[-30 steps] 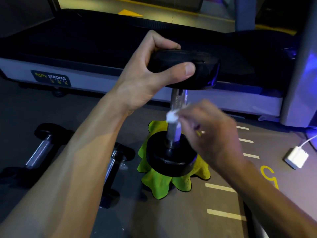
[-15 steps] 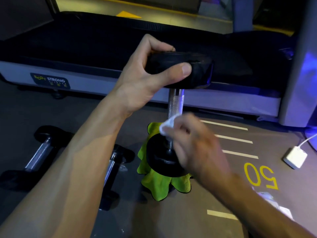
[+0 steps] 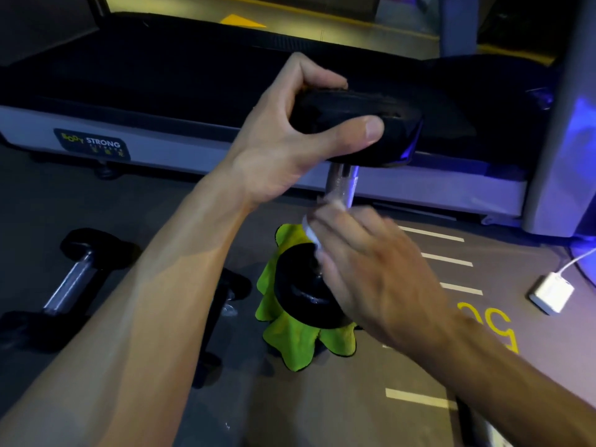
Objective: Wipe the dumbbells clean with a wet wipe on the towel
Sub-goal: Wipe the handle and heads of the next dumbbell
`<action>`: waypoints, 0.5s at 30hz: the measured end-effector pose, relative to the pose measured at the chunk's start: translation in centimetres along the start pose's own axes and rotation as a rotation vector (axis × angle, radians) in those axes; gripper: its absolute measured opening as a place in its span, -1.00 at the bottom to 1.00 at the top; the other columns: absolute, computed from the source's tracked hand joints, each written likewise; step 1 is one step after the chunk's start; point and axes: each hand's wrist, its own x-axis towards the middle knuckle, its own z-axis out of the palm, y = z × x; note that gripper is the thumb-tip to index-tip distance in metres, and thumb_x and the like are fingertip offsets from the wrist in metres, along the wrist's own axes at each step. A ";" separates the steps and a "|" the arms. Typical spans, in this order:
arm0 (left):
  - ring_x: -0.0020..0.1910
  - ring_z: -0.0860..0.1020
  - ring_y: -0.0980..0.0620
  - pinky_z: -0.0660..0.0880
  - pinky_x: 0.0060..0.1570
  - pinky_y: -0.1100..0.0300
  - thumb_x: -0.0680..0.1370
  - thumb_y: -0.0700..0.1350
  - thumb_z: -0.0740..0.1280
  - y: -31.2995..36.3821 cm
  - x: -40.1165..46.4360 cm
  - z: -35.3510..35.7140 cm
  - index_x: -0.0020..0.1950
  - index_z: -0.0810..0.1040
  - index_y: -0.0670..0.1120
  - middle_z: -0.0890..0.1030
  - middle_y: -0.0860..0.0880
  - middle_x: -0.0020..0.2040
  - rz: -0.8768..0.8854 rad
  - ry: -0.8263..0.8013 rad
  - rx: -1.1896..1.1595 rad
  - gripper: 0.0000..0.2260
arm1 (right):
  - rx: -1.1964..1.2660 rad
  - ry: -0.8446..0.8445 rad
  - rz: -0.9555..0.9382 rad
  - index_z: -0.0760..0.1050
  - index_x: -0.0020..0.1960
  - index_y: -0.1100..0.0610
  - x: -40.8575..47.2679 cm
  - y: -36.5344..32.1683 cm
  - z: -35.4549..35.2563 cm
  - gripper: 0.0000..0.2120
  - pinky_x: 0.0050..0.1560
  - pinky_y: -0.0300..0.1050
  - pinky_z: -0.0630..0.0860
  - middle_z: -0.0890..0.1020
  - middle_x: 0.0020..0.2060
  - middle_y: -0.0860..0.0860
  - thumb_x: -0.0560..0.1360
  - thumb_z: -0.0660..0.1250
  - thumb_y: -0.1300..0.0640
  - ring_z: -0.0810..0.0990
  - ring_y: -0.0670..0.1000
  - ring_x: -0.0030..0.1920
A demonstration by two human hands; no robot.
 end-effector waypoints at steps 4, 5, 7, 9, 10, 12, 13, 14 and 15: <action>0.27 0.62 -0.03 0.58 0.31 -0.07 0.38 0.18 0.57 -0.2 -0.1 0.0 0.20 0.52 -0.02 0.64 -0.09 0.30 0.001 0.007 -0.027 -0.49 | 0.116 -0.047 -0.112 0.59 0.22 0.12 -1.3 0.5 1.1 -0.75 -0.03 0.12 0.61 0.60 0.24 -0.01 0.66 0.19 0.14 0.57 0.10 0.03; 0.27 0.62 -0.03 0.59 0.30 -0.07 0.38 0.17 0.56 -0.2 -0.1 0.0 0.20 0.52 -0.02 0.63 -0.09 0.30 -0.003 0.007 -0.028 -0.49 | 0.103 -0.038 -0.141 0.60 0.22 0.12 -0.6 1.3 1.0 -0.78 -0.04 0.12 0.61 0.61 0.23 -0.01 0.63 0.27 0.19 0.57 0.09 0.03; 0.28 0.61 -0.04 0.58 0.31 -0.09 0.39 0.17 0.56 -0.2 0.0 0.1 0.20 0.51 -0.02 0.63 -0.10 0.30 -0.014 0.006 -0.026 -0.50 | 0.022 0.010 -0.172 0.60 0.26 0.13 0.9 2.7 0.4 -0.71 -0.04 0.11 0.60 0.63 0.23 0.00 0.56 0.40 0.27 0.56 0.09 0.04; 0.29 0.61 -0.05 0.56 0.33 -0.12 0.37 0.19 0.56 -0.3 0.2 -0.1 0.17 0.51 0.02 0.63 -0.09 0.30 -0.019 0.027 -0.021 -0.51 | -0.026 0.110 -0.156 0.57 0.34 0.16 1.7 3.8 0.1 -0.66 0.04 0.10 0.57 0.61 0.30 0.02 0.58 0.37 0.31 0.58 0.13 0.07; 0.29 0.61 -0.05 0.55 0.34 -0.13 0.36 0.20 0.56 -0.3 0.3 -0.1 0.15 0.51 0.04 0.64 -0.09 0.30 -0.021 0.033 -0.020 -0.53 | -0.042 0.148 -0.135 0.55 0.39 0.18 1.6 4.0 0.3 -0.66 0.07 0.08 0.55 0.59 0.36 0.03 0.63 0.29 0.30 0.59 0.15 0.08; 0.29 0.61 -0.05 0.54 0.35 -0.15 0.36 0.21 0.56 -0.4 0.4 -0.1 0.14 0.51 0.06 0.64 -0.09 0.30 -0.024 0.036 -0.020 -0.53 | -0.036 0.174 -0.119 0.49 0.46 0.22 0.6 3.7 1.3 -0.63 0.10 0.07 0.55 0.53 0.45 0.05 0.73 0.08 0.23 0.61 0.16 0.10; 0.30 0.61 -0.06 0.54 0.36 -0.15 0.36 0.20 0.56 -0.5 0.5 0.0 0.14 0.51 0.06 0.64 -0.08 0.30 -0.024 0.036 -0.024 -0.53 | -0.026 0.166 -0.134 0.47 0.47 0.23 -0.2 3.5 2.0 -0.62 0.10 0.08 0.56 0.50 0.48 0.06 0.75 0.04 0.20 0.62 0.16 0.12; 0.30 0.61 -0.07 0.54 0.36 -0.15 0.36 0.20 0.56 -0.6 0.5 0.1 0.15 0.51 0.05 0.64 -0.09 0.30 -0.024 0.038 -0.029 -0.52 | -0.017 0.156 -0.151 0.46 0.47 0.24 -0.8 3.3 2.6 -0.63 0.09 0.08 0.57 0.49 0.49 0.06 0.76 0.06 0.20 0.62 0.15 0.13; 0.30 0.61 -0.08 0.54 0.36 -0.15 0.36 0.20 0.57 -0.6 0.5 0.1 0.15 0.51 0.04 0.64 -0.09 0.30 -0.024 0.040 -0.031 -0.52 | -0.012 0.144 -0.164 0.46 0.48 0.24 -1.3 3.2 3.1 -0.65 0.09 0.08 0.58 0.48 0.50 0.06 0.76 0.09 0.22 0.61 0.14 0.15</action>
